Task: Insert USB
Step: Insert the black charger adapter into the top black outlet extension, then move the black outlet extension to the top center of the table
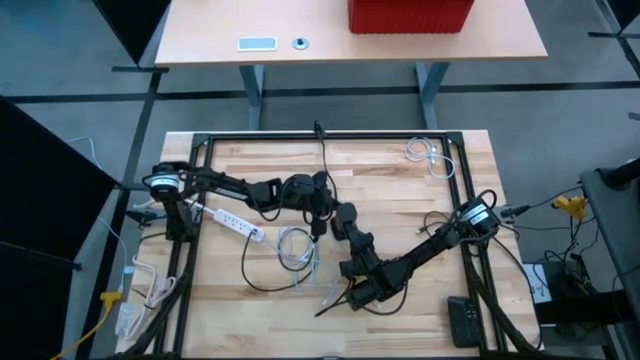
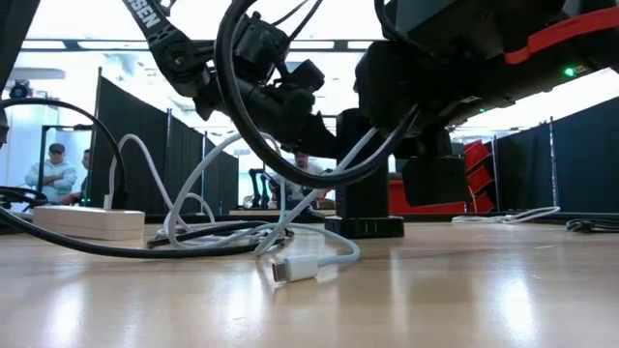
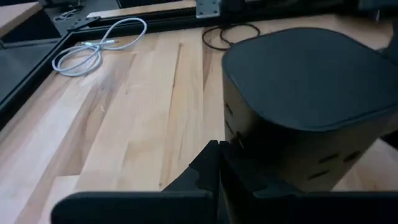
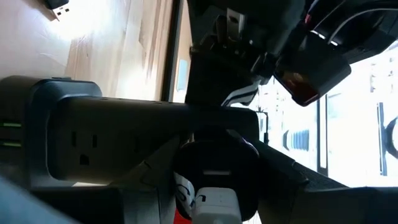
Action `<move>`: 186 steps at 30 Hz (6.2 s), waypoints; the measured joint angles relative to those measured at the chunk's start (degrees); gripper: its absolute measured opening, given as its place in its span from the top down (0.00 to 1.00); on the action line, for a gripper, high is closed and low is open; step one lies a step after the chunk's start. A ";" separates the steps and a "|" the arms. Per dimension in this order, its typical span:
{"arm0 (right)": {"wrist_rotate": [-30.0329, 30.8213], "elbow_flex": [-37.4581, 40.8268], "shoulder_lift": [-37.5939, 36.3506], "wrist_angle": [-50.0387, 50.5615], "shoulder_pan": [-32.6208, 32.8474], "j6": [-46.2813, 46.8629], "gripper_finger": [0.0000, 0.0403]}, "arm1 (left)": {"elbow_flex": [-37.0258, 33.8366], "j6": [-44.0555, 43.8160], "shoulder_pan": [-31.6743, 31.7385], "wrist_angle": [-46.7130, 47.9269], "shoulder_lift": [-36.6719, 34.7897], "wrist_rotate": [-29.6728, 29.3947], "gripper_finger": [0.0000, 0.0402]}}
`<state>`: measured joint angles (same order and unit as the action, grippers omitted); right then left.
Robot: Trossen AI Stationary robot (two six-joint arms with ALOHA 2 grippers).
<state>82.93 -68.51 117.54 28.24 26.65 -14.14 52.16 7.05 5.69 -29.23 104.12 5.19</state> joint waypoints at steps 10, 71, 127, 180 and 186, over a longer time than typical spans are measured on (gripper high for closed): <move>-0.23 0.05 0.00 -0.16 0.00 -0.41 0.64 | -3.84 -6.97 -0.64 -7.39 0.08 2.43 1.00; -44.88 -1.44 -31.81 22.06 -5.26 71.38 0.21 | -12.78 -7.77 -1.92 42.46 -44.98 -35.84 1.00; -69.99 -27.96 -8.52 26.36 -28.67 35.00 0.33 | -12.87 -13.67 -4.28 57.21 -49.09 -36.04 1.00; -93.90 -62.50 16.52 34.08 -49.92 -21.49 0.36 | -18.16 10.68 7.11 38.54 -48.19 -30.21 1.00; -93.45 -62.77 16.07 34.47 -49.96 -19.56 0.32 | -18.16 10.94 8.55 36.03 -46.19 -27.21 1.00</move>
<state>-10.52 -131.28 133.60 62.71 -23.31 -33.70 34.00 18.00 14.24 6.80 57.93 -22.03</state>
